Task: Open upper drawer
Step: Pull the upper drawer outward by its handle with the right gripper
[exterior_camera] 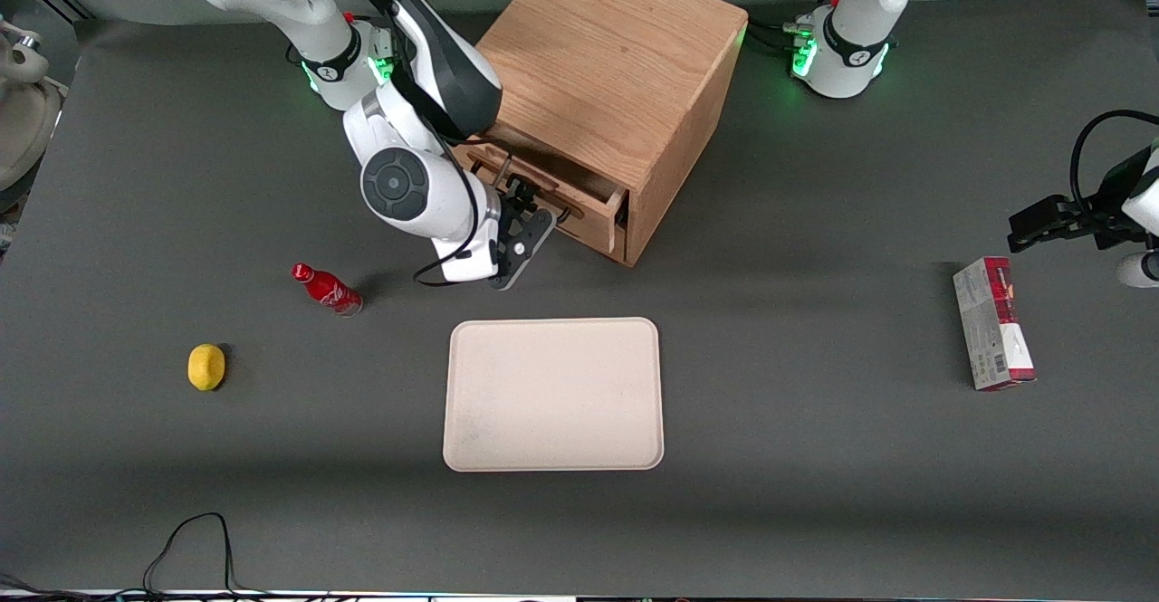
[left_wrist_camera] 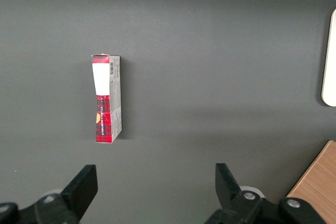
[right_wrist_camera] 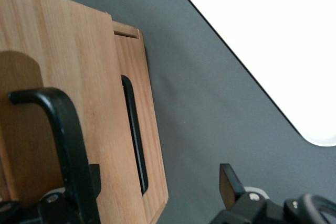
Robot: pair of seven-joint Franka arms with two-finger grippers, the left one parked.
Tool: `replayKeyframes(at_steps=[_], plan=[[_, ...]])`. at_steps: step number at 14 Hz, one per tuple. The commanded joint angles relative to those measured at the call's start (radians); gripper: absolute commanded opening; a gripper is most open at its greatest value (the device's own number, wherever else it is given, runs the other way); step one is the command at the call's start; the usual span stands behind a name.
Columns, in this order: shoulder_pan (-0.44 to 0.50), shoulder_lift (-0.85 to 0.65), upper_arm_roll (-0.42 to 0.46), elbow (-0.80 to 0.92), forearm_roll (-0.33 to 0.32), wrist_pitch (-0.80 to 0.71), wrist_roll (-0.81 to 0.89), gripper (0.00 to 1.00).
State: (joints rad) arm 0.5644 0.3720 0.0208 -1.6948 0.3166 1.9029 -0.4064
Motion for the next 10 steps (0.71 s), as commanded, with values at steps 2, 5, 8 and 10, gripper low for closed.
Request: replayKeyframes(at_steps=[2, 5, 8, 10], plan=[[-0.031, 0.001, -0.001, 0.004, 0.015, 0.004, -0.048, 1.00], [-0.047, 0.014, -0.001, 0.027, 0.015, 0.004, -0.048, 1.00], [-0.061, 0.019, -0.001, 0.044, 0.015, 0.004, -0.048, 1.00], [-0.066, 0.021, -0.001, 0.058, 0.015, 0.004, -0.048, 1.00]])
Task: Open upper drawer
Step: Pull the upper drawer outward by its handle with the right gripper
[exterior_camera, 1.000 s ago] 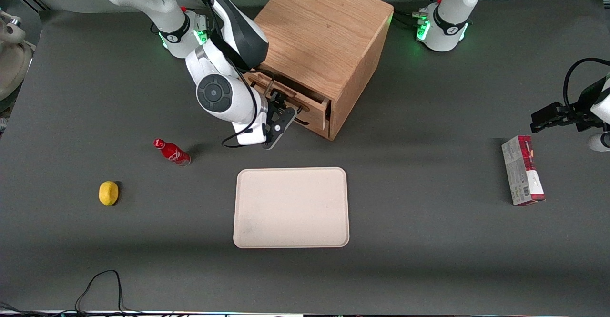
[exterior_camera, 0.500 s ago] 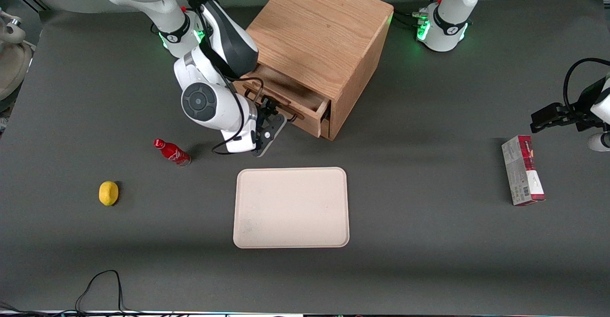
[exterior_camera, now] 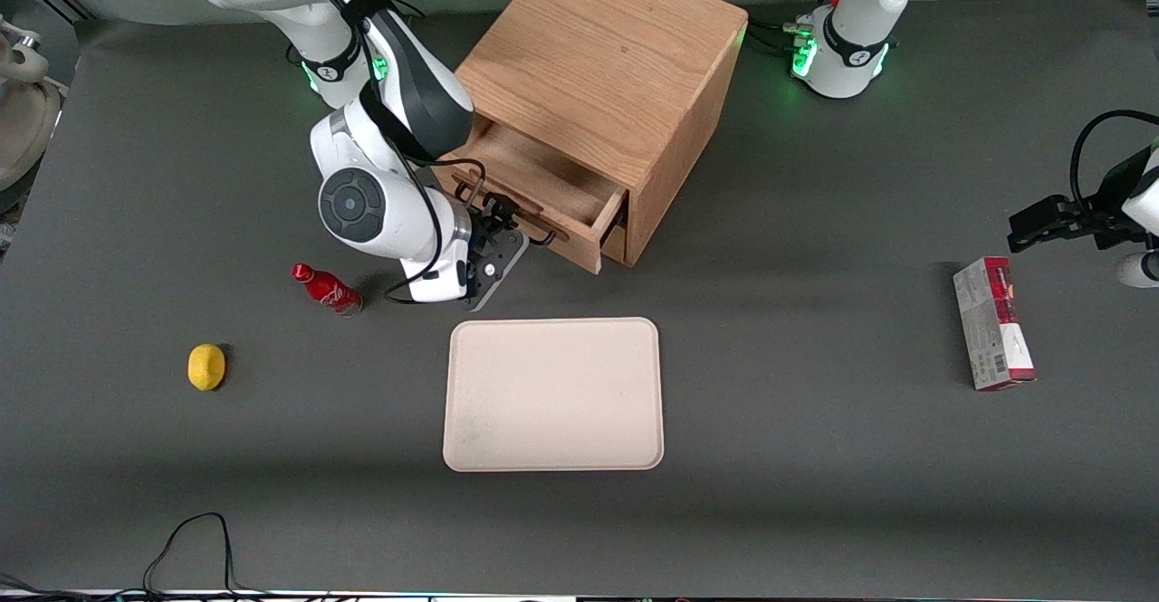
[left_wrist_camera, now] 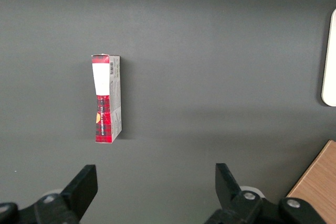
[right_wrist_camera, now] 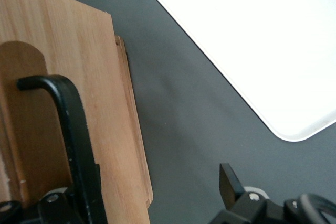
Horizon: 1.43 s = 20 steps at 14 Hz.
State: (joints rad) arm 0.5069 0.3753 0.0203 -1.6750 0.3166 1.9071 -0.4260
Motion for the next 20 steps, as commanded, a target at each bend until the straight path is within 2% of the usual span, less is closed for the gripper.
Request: replayKeyframes(at_steps=[1, 20], plan=[[-0.020, 0.023, 0.000, 0.044, 0.015, 0.000, -0.028, 1.00], [-0.114, 0.105, 0.000, 0.169, 0.015, -0.005, -0.117, 1.00]])
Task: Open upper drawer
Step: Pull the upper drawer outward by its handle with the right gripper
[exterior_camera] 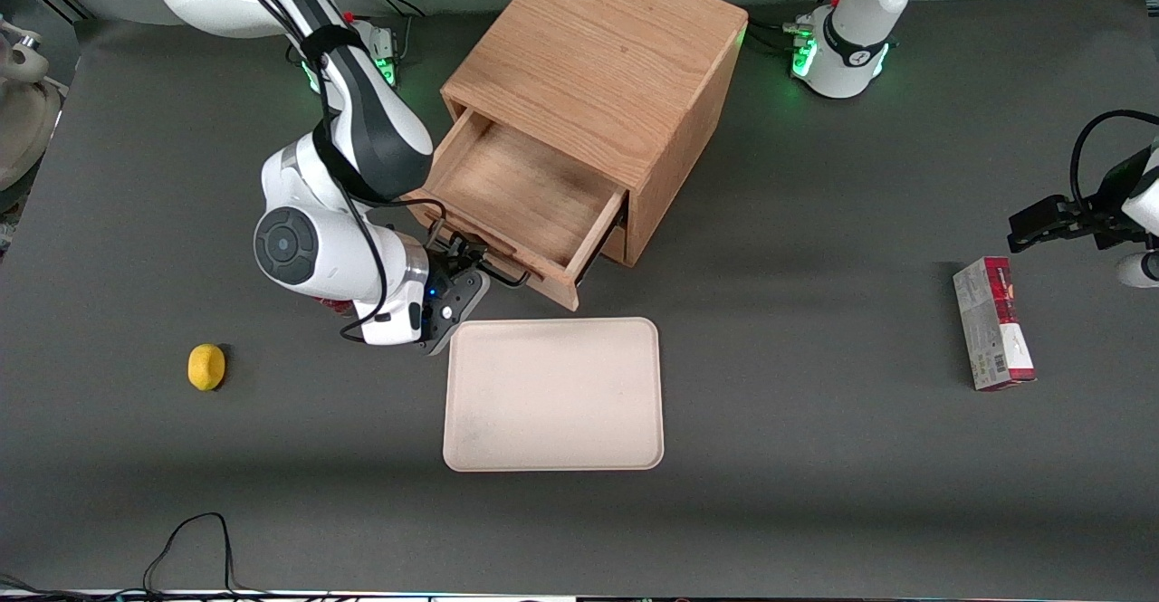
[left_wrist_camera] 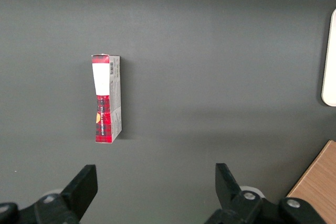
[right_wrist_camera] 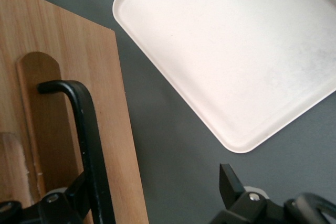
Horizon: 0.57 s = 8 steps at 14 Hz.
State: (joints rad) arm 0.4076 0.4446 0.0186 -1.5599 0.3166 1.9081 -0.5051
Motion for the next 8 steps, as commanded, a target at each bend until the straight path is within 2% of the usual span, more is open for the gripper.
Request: replayKeyframes(at_steps=[1, 8], plan=[[-0.018, 0.040, 0.001, 0.066, 0.015, -0.006, -0.044, 1.00], [-0.058, 0.072, 0.001, 0.112, 0.013, -0.011, -0.056, 1.00]])
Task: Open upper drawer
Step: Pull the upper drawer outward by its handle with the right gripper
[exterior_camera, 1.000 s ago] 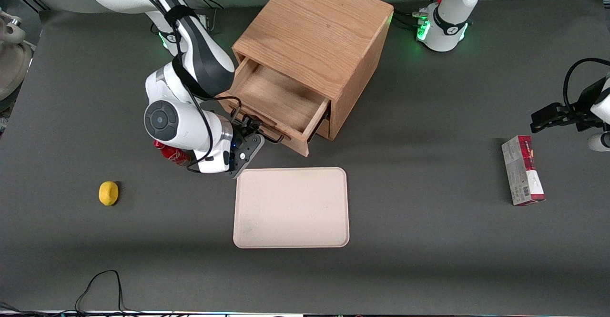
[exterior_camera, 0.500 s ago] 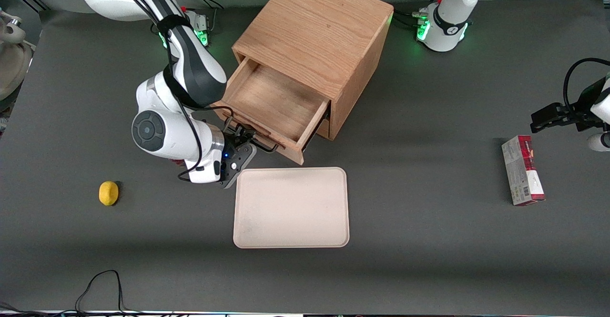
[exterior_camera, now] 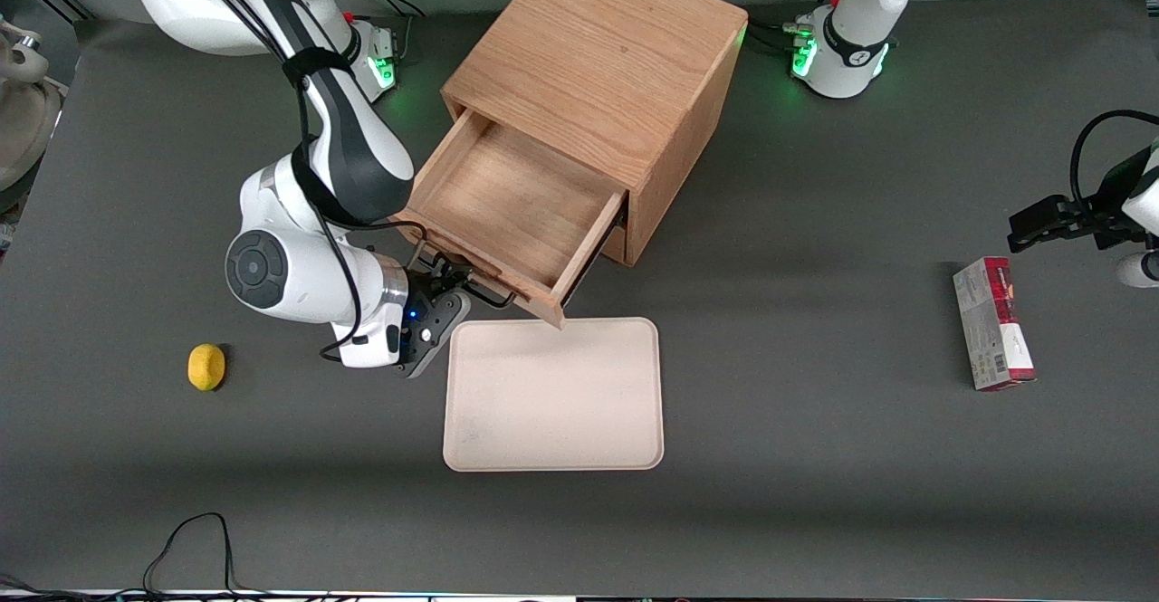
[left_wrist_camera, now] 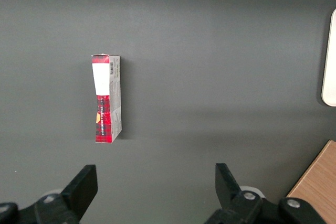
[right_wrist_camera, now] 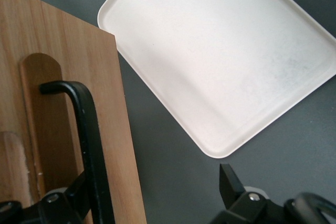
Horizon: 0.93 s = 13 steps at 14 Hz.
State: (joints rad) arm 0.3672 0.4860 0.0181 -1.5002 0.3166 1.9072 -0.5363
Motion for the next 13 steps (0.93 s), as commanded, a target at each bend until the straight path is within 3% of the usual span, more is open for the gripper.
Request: replayKeyframes(at_steps=[1, 13], plan=[[-0.022, 0.037, 0.002, 0.057, 0.015, -0.011, -0.025, 1.00], [-0.057, 0.065, 0.002, 0.130, 0.012, -0.016, -0.022, 1.00]])
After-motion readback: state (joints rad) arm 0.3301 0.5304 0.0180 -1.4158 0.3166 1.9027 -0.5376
